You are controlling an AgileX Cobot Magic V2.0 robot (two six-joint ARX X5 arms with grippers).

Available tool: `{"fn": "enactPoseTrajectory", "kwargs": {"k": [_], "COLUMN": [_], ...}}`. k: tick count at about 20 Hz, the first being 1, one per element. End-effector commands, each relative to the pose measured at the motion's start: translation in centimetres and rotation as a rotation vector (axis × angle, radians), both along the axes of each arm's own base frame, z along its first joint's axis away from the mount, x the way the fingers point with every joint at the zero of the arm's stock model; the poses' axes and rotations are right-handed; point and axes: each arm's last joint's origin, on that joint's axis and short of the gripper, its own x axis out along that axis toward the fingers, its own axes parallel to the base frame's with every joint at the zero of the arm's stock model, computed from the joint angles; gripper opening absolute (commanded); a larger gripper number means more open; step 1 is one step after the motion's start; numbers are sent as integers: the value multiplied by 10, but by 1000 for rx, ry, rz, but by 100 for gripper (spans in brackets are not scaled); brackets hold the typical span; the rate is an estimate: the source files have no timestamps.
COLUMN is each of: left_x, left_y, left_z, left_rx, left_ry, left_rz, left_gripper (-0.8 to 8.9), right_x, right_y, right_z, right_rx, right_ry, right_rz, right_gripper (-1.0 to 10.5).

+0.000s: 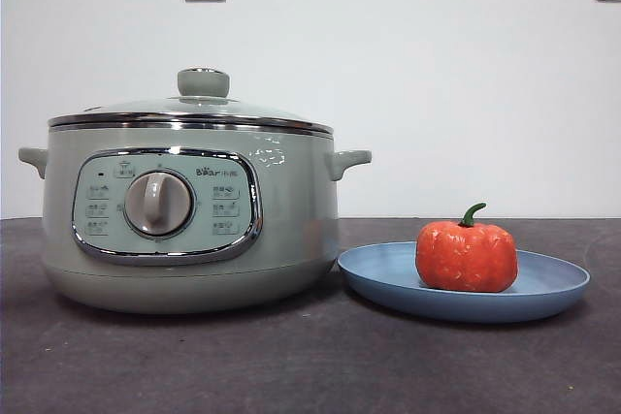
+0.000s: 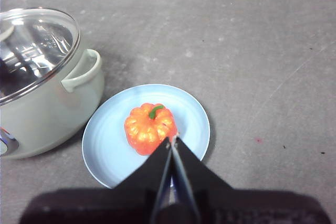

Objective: Take the pumpkin out from the steamer,put the pumpkin in the blue plate,close the lid

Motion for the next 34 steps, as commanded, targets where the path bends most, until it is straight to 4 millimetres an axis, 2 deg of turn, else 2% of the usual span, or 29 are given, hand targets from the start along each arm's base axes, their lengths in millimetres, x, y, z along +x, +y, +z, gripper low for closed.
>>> {"fn": "enactPoseTrajectory", "kwargs": {"k": [1,5,9,12,15,21,23,34], "left_x": [1,13,36,44,46,43,43,43], "left_y": [8,16,20,21,21,21,21,21], "left_z": [-14,-51,-104,-134,-155,-172,-172,-172], "left_rx": [43,40,36,34,35,32,-12,-14], "left_ry": [-23,-39,-31,-42,-19,-2,3,3], "left_rz": [133,273,299,300,299,300,308,311], "left_gripper": [-3,-3,-3,-3,-3,-3,-3,-3], "right_x": [0,0,0,0,0,0,0,0], "right_y": [0,0,0,0,0,0,0,0], "right_z": [-1,-1,-1,-1,-1,-1,-1,-1], "right_rx": [7,7,7,7,7,7,6,6], "right_ry": [0,0,1,0,1,1,1,1], "right_rz": [-4,-5,-5,-5,-5,-5,-5,-5], "right_gripper": [-17,-17,-17,-17,-17,-17,-17,-17]}}
